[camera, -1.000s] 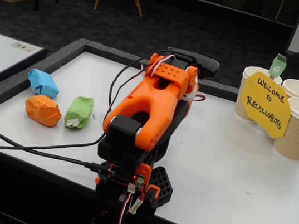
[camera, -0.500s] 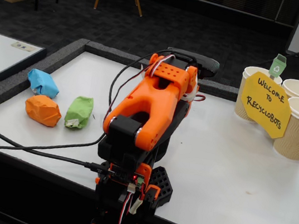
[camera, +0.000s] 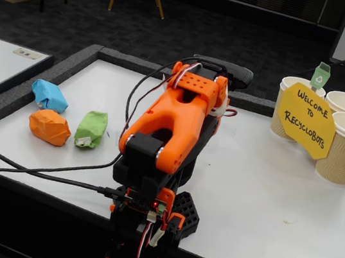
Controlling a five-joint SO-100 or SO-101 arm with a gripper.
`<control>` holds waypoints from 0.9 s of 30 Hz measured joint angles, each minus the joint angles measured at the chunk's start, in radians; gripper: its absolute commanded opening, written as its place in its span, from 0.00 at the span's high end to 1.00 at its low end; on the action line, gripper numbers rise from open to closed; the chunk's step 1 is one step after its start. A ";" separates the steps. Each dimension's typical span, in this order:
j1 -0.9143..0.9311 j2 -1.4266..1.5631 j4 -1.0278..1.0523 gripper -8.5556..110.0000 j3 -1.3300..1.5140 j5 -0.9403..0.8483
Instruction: Sort rubbish by color.
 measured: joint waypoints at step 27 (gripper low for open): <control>-0.015 0.000 0.000 0.93 0.000 0.000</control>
